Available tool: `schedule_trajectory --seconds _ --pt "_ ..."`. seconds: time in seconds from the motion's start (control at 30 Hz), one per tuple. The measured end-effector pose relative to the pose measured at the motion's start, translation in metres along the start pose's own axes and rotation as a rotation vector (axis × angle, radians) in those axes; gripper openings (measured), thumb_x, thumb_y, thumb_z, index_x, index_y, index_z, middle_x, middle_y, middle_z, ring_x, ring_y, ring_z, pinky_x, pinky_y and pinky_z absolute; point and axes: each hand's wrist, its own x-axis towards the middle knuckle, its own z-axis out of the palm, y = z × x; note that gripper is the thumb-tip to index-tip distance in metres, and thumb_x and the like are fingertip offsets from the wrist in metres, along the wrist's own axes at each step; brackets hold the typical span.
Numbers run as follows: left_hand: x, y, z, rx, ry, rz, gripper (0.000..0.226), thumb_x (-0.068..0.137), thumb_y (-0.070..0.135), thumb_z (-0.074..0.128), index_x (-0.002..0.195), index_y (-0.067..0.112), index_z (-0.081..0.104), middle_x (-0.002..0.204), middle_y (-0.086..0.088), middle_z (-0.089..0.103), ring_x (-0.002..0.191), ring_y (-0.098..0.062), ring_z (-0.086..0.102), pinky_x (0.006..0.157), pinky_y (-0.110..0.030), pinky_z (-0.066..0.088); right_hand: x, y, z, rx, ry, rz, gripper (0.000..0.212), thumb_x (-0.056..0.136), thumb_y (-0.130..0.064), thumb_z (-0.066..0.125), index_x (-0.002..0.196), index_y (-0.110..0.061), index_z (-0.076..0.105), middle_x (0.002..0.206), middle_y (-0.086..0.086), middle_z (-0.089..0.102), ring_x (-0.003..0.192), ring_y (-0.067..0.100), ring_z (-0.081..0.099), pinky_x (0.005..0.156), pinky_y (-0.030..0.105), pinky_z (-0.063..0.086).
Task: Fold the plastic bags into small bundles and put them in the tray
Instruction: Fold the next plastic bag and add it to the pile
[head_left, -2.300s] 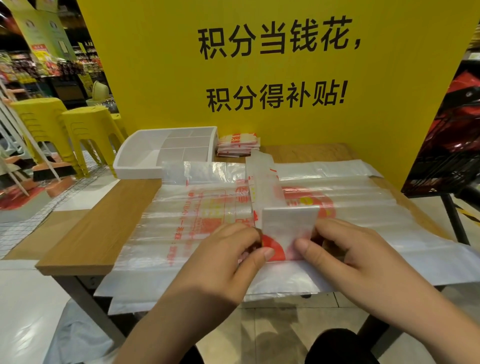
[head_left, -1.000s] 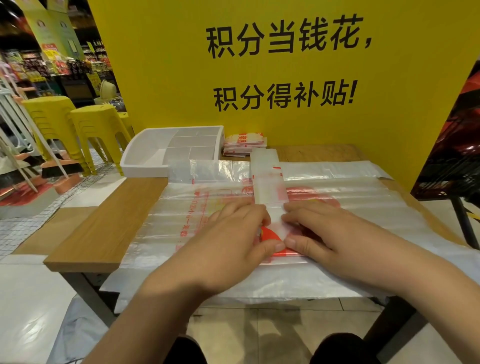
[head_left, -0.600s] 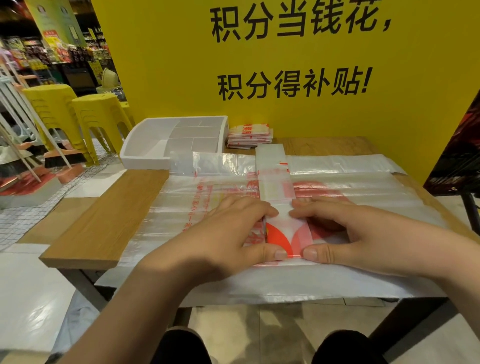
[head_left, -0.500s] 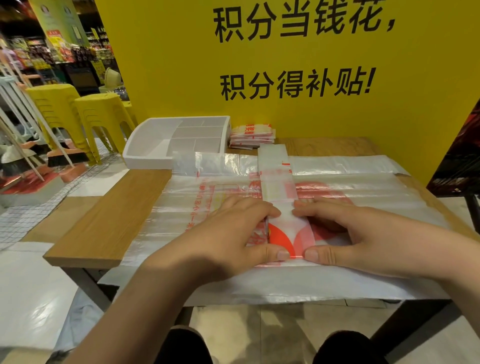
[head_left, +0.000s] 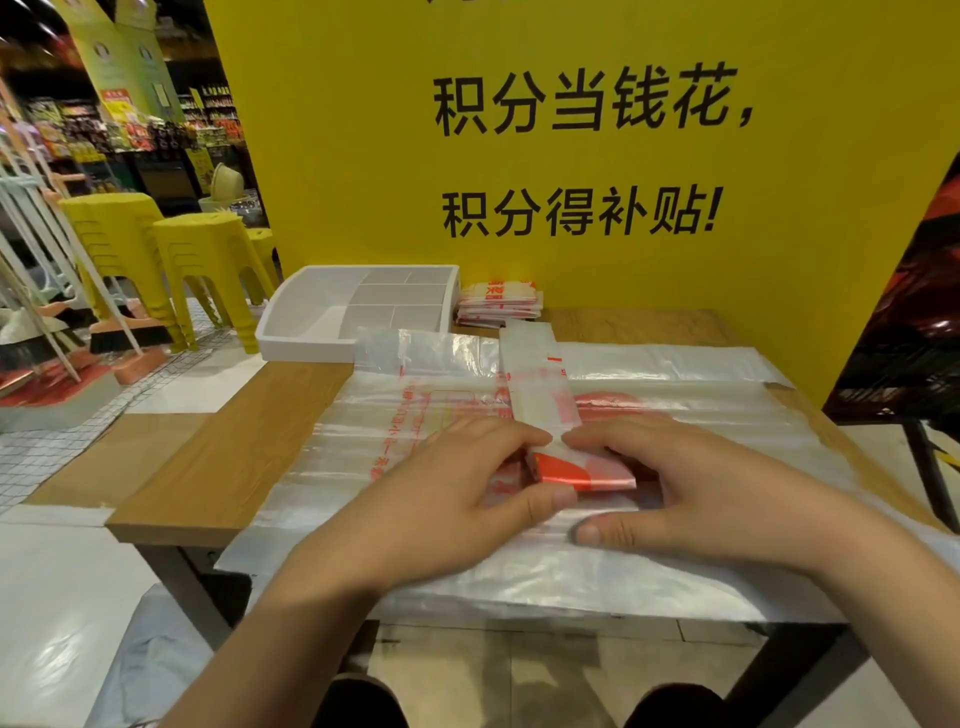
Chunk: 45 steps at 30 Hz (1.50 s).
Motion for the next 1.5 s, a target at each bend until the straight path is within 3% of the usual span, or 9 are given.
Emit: schedule_trajectory --seconds 0.1,0.2,0.3,0.47,0.63,0.87,1.23,1.37,1.5 --pt "-0.002 0.003 -0.001 -0.086 0.057 -0.013 0.058 0.089 0.076 0.034 0.133 0.042 0.052 0.118 0.027 0.056 0.113 0.009 0.047 0.094 -0.017 0.041 0.002 -0.008 0.006 0.145 0.154 -0.008 0.041 0.085 -0.065 0.058 0.117 -0.041 0.064 0.111 -0.02 0.066 0.102 0.0 0.06 0.087 0.032 0.05" --pt "-0.011 0.0 -0.004 -0.105 0.004 -0.012 0.065 0.081 0.081 0.045 0.135 0.045 0.048 0.124 0.031 0.051 0.118 0.013 0.045 0.096 -0.012 0.039 -0.004 -0.011 0.009 0.174 0.205 0.003 0.016 0.093 -0.039 0.059 0.106 -0.04 0.069 0.101 -0.02 0.069 0.093 0.003 0.064 0.078 0.039 0.053" --pt "-0.019 -0.008 -0.005 -0.087 -0.024 0.036 0.058 0.087 0.068 0.059 0.136 0.039 0.051 0.131 0.027 0.049 0.127 0.006 0.043 0.104 -0.015 0.036 -0.017 -0.016 0.009 0.26 0.175 -0.006 0.019 0.1 -0.028 0.057 0.105 -0.04 0.071 0.1 -0.018 0.072 0.094 0.007 0.068 0.08 0.04 0.055" --pt "-0.02 -0.017 0.004 -0.023 0.052 0.112 0.03 0.094 0.033 0.062 0.124 0.03 0.066 0.126 0.017 0.058 0.123 0.003 0.048 0.104 -0.012 0.033 -0.024 -0.023 0.007 0.199 0.09 -0.057 0.02 0.1 -0.037 0.055 0.11 -0.046 0.069 0.105 -0.021 0.071 0.093 0.008 0.068 0.075 0.039 0.055" --pt "-0.019 -0.019 0.008 -0.041 0.078 0.085 0.026 0.093 0.035 0.066 0.119 0.03 0.069 0.123 0.019 0.062 0.119 0.001 0.053 0.102 -0.025 0.043 -0.021 -0.025 0.008 0.214 0.116 -0.07 0.027 0.1 -0.025 0.057 0.11 -0.048 0.069 0.106 -0.033 0.068 0.102 -0.005 0.064 0.08 0.019 0.05" --pt "-0.022 -0.012 0.005 -0.024 0.07 0.031 0.027 0.094 0.042 0.063 0.121 0.037 0.062 0.114 0.021 0.062 0.109 0.0 0.057 0.091 -0.032 0.05 -0.016 -0.024 0.012 0.124 0.204 -0.098 0.022 0.096 -0.039 0.058 0.108 -0.054 0.067 0.105 -0.034 0.063 0.101 -0.006 0.058 0.077 0.012 0.043" --pt "-0.019 -0.002 0.005 -0.061 0.092 -0.062 0.016 0.102 0.04 0.049 0.087 0.035 0.053 0.097 0.019 0.049 0.098 0.0 0.048 0.084 -0.02 0.039 0.003 -0.016 0.022 0.115 0.2 0.044 0.039 0.091 -0.062 0.043 0.095 -0.031 0.066 0.09 -0.015 0.067 0.084 0.004 0.059 0.072 0.025 0.047" --pt "-0.017 0.003 0.008 -0.134 0.193 -0.143 0.009 0.099 0.038 0.056 0.108 0.037 0.056 0.089 0.019 0.054 0.089 0.002 0.051 0.073 -0.017 0.039 0.014 -0.015 0.027 0.136 0.229 0.111 0.019 0.094 -0.051 0.054 0.108 -0.039 0.058 0.084 -0.018 0.065 0.08 0.0 0.058 0.068 0.027 0.046" --pt "-0.016 0.006 0.017 -0.155 0.281 -0.212 0.053 0.096 0.033 0.06 0.145 0.037 0.039 0.09 0.016 0.06 0.089 -0.001 0.058 0.083 -0.029 0.05 0.02 -0.018 0.031 0.094 0.252 0.171 0.058 0.095 -0.049 0.058 0.146 -0.043 0.032 0.082 -0.019 0.062 0.079 0.001 0.057 0.069 0.03 0.046"
